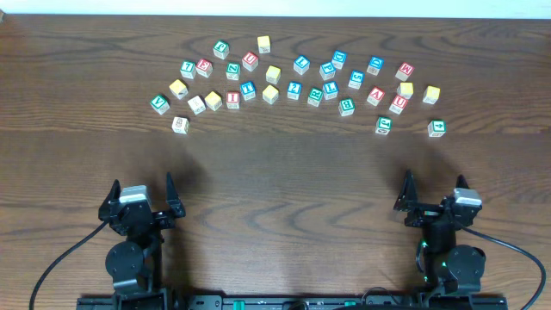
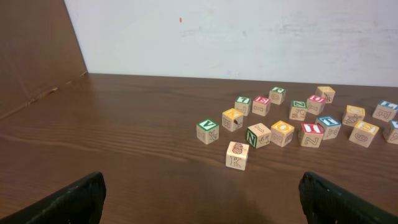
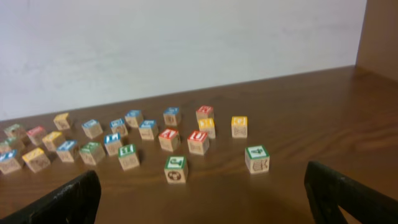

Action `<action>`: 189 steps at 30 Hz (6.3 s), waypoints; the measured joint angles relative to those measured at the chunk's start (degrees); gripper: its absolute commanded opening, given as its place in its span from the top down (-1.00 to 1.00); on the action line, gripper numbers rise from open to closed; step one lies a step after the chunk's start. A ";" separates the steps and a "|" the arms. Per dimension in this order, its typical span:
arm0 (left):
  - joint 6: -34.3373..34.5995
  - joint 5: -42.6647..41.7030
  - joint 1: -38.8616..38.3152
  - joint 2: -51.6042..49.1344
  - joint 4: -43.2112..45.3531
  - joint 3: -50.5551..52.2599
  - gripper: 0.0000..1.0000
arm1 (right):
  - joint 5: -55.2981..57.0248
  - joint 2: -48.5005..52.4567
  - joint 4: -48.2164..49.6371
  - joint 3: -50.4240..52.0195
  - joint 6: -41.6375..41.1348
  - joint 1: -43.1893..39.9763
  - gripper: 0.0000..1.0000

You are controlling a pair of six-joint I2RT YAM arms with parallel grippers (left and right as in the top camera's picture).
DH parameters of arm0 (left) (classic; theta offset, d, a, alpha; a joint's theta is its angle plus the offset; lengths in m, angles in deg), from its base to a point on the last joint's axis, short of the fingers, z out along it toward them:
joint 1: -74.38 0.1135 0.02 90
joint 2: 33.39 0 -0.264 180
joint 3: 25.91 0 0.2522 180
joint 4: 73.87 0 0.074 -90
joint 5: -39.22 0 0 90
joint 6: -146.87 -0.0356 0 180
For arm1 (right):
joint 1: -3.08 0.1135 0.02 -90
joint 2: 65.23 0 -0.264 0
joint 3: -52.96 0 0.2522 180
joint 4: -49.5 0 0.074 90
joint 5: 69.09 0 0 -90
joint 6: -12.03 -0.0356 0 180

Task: Spell out AI2

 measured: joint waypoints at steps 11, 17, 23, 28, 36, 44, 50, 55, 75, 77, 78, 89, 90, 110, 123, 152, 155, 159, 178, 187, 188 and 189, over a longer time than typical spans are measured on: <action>0.00 0.00 0.00 -8.52 -0.37 -3.06 -0.95 | -0.02 0.04 2.60 -0.22 1.14 0.00 -0.99; 0.00 -0.02 0.00 -15.63 -0.44 -10.08 -0.95 | -0.02 1.70 2.58 -3.02 1.86 0.00 -0.98; 0.00 -0.02 0.00 -23.85 -3.32 -19.23 -0.95 | -0.90 8.24 2.51 -8.87 2.47 0.00 -0.99; 0.00 -0.28 0.00 -31.30 -7.82 -28.22 -0.95 | -2.71 18.84 2.25 -16.61 3.37 0.00 -0.98; 0.00 -3.56 0.00 -43.04 -18.05 -44.04 -0.95 | -7.58 38.21 -3.06 -33.14 3.80 0.00 -0.99; 0.00 -4.13 0.00 -56.85 -34.03 -62.60 -0.95 | -12.17 56.81 -17.84 -53.83 3.82 0.00 -0.99; 0.00 -4.20 -0.02 -67.84 -45.97 -77.09 -0.95 | -15.98 67.95 -28.30 -68.65 4.07 0.00 -0.98; 0.00 -4.20 -1.01 -77.81 -54.23 -89.22 -0.95 | -19.02 78.29 -35.63 -83.01 4.68 0.00 -0.99; 0.04 -4.81 -7.13 -98.07 -64.11 -104.06 -0.95 | -23.89 107.03 -60.50 -112.02 7.06 0.00 -0.98; 0.04 -4.81 -7.13 -98.09 -64.06 -104.06 -0.95 | -24.06 107.73 -60.43 -112.02 7.06 0.00 -0.99; 0.04 -4.83 -7.13 -98.07 -63.95 -104.06 -0.95 | -24.09 108.00 -60.33 -112.02 7.06 0.00 -0.98; 0.20 -4.83 -7.13 -98.09 -62.62 -104.06 -0.95 | -23.21 108.63 -56.41 -112.02 6.73 0.24 -0.96; 0.20 -4.83 -7.13 -98.07 -62.62 -104.06 -0.95 | -22.60 108.63 -56.37 -112.02 6.29 0.28 -0.94; 2.16 -4.83 -7.13 -98.14 -62.62 -104.06 -0.95 | -5.09 114.20 -54.25 -112.02 -13.57 5.92 -0.55; 3.45 -4.85 -7.13 -98.71 -62.64 -104.06 -0.96 | -2.34 126.29 -51.06 -112.02 -19.85 5.99 -0.12; 3.48 -4.83 -7.13 -98.71 -62.69 -104.06 -0.96 | -1.09 133.98 -51.34 -112.02 -22.80 4.44 0.07; 3.48 -4.85 -7.13 -98.71 -62.69 -104.06 -0.96 | -0.85 133.98 -51.32 -112.02 -22.77 4.44 0.08; 3.48 -4.85 -7.13 -98.71 -62.69 -104.06 -0.95 | -0.55 134.31 -51.23 -112.02 -22.77 4.44 0.10; 3.48 -4.83 -7.13 -98.71 -62.66 -104.06 -0.96 | -0.68 136.67 -51.04 -112.04 -20.33 4.44 0.51; 3.48 -4.83 -7.13 -98.71 -62.66 -104.06 -0.96 | -0.87 136.45 -51.49 -112.13 -17.38 4.44 0.50; 3.48 -4.83 -7.13 -98.71 -62.66 -104.06 -0.96 | -0.90 136.23 -51.67 -112.13 -17.14 4.44 0.51; 3.50 -4.83 -7.13 -98.71 -62.66 -104.06 -0.96 | -1.05 135.95 -51.95 -112.13 -16.85 4.44 0.50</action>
